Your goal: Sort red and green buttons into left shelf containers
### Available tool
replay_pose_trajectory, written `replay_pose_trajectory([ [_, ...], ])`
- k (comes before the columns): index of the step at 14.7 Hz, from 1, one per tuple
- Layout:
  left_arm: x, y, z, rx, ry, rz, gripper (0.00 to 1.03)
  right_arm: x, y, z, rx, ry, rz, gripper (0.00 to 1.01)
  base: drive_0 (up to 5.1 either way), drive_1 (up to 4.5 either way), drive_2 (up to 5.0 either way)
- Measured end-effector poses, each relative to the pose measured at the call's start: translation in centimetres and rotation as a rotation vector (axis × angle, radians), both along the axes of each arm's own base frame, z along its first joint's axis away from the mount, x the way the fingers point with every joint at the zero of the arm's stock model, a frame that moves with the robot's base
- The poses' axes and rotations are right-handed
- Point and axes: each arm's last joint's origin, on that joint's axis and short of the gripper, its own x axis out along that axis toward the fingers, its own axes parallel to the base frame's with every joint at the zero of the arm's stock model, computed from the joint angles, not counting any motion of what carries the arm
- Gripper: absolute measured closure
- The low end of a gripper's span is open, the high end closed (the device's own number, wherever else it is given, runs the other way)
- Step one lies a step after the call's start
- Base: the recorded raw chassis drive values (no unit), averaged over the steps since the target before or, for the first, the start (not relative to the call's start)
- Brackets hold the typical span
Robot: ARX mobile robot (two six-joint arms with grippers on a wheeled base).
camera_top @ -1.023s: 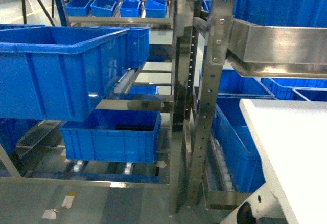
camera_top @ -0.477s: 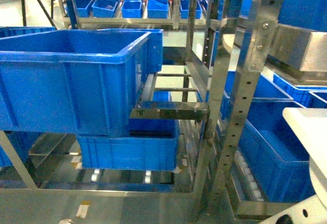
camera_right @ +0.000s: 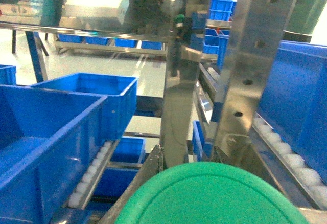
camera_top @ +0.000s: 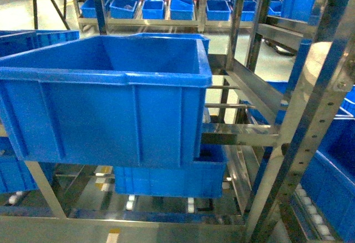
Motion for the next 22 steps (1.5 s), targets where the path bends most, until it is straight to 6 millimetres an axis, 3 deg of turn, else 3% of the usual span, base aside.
replay_pose_trajectory([
  [8, 0.01, 0.06, 0.03, 0.001, -0.005, 0.002, 0.74, -0.01, 0.01, 0.05, 0.000, -0.004, 0.001, 0.77, -4.4, 4.25, 0.3],
  [20, 0.02, 0.03, -0.02, 0.000, -0.001, 0.002, 0.74, 0.08, 0.01, -0.05, 0.000, -0.001, 0.000, 0.77, -4.8, 2.46, 2.6],
  [22, 0.02, 0.03, -0.03, 0.000, 0.000, 0.002, 0.74, 0.07, 0.24, 0.04, 0.000, -0.007, 0.011, 0.77, 0.0, 0.00, 0.0],
])
